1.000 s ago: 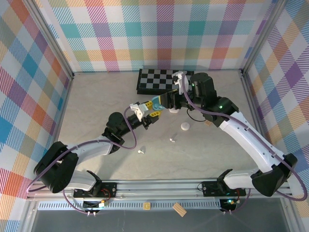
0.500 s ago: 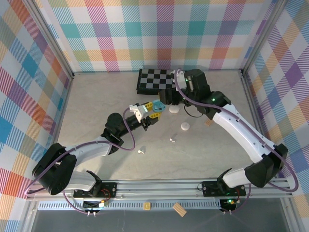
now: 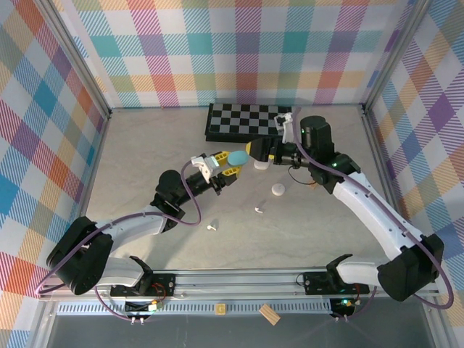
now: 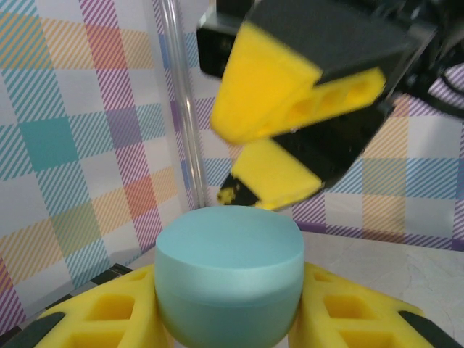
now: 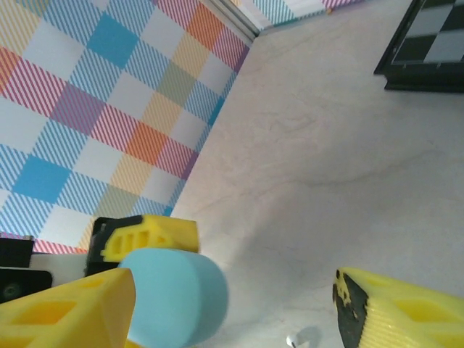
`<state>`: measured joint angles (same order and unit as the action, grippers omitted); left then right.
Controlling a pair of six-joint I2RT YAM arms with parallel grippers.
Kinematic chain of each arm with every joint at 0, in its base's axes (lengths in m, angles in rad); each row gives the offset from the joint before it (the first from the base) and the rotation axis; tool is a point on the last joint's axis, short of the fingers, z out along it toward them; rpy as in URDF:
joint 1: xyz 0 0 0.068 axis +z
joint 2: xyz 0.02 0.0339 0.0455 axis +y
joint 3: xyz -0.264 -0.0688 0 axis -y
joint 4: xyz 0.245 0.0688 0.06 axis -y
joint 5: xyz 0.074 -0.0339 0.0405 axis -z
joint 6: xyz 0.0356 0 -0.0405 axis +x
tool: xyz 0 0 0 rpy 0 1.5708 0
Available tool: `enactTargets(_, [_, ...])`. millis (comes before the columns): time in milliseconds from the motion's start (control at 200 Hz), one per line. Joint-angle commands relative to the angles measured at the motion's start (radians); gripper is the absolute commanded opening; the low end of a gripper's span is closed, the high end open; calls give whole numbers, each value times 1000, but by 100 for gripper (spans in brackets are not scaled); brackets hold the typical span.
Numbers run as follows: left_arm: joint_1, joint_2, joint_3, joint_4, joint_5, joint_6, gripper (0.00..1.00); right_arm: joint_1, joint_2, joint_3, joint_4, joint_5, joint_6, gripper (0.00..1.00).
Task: Insert the wireless bluetooth earbuds into the charging case
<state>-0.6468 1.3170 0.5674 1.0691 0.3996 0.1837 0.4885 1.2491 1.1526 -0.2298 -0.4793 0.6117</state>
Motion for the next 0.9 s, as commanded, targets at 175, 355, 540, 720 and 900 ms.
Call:
enactTargets(175, [-10, -22, 12, 40, 9, -9, 36, 7, 59, -155, 481, -314, 423, 70])
enactTargets(355, [-10, -11, 20, 42, 8, -7, 37, 19, 102, -162, 528, -354, 457, 60])
enactTargets(540, [-10, 6, 19, 46, 2, -7, 37, 19, 105, -155, 524, -354, 448, 37])
enactTargets(720, [-10, 11, 20, 45, 4, -3, 41, 18, 100, -152, 493, -325, 418, 21])
enactTargets(900, [-10, -14, 0, 19, -12, 15, 73, 6, 98, -154, 459, -272, 375, 17])
